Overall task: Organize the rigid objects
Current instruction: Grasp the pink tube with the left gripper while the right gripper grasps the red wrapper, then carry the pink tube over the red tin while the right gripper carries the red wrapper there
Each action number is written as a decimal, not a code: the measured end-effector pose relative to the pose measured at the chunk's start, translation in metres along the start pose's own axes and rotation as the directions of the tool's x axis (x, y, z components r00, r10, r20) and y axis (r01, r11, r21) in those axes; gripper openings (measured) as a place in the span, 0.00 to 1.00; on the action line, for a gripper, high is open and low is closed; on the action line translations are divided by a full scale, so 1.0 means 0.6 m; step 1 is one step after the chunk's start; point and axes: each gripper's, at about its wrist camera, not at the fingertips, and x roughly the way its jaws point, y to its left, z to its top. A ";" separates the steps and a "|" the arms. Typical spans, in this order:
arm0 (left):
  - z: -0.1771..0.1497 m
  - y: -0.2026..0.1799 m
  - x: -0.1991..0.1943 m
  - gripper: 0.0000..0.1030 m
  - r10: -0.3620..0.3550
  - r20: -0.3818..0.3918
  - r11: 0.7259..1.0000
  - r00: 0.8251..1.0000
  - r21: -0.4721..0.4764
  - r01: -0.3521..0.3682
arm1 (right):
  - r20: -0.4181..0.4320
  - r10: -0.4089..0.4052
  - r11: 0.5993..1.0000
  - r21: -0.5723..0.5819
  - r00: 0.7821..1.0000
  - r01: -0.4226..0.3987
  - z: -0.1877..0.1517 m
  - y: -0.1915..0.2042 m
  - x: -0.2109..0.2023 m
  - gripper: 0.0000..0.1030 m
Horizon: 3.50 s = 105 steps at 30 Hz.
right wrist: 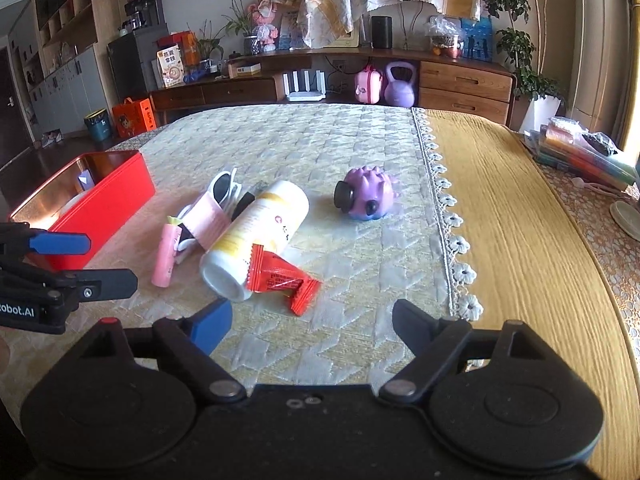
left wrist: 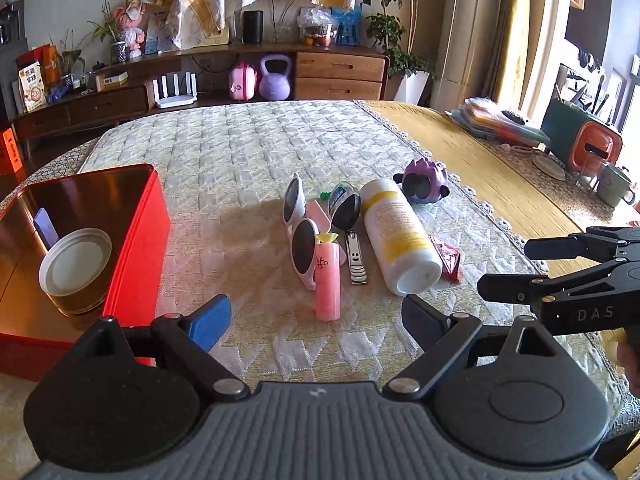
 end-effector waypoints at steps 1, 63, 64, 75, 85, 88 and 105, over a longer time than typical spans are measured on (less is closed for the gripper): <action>0.000 0.000 0.005 0.90 0.002 -0.003 1.000 1.000 0.000 -0.002 | -0.008 0.002 1.000 -0.009 1.000 -0.002 0.001 0.000 0.005 0.79; 0.009 0.038 -0.047 0.16 -0.043 -0.003 0.999 0.999 -0.014 0.043 | 0.066 0.092 0.996 0.001 0.994 -0.093 0.031 0.132 -0.071 0.16; 0.010 0.043 -0.052 0.15 -0.040 -0.005 0.999 0.999 -0.019 0.040 | 0.068 0.095 0.995 -0.005 0.993 -0.095 0.034 0.142 -0.074 0.16; 0.014 0.116 -0.097 0.16 -0.013 0.008 0.997 1.000 -0.078 0.014 | 0.069 0.130 0.991 -0.053 0.989 -0.126 0.064 0.214 -0.077 0.16; 0.011 0.212 -0.114 0.15 0.053 0.010 0.989 0.999 -0.140 -0.051 | 0.054 0.168 0.983 -0.078 0.984 -0.164 0.097 0.277 -0.046 0.16; 0.013 0.240 -0.114 0.15 0.081 0.011 0.985 0.997 -0.152 -0.078 | 0.045 0.178 0.982 -0.079 0.983 -0.174 0.111 0.293 -0.031 0.17; 0.044 0.362 -0.058 0.15 0.203 -0.075 0.965 0.976 -0.152 -0.213 | -0.019 0.166 0.971 -0.171 0.986 -0.167 0.200 0.390 0.108 0.17</action>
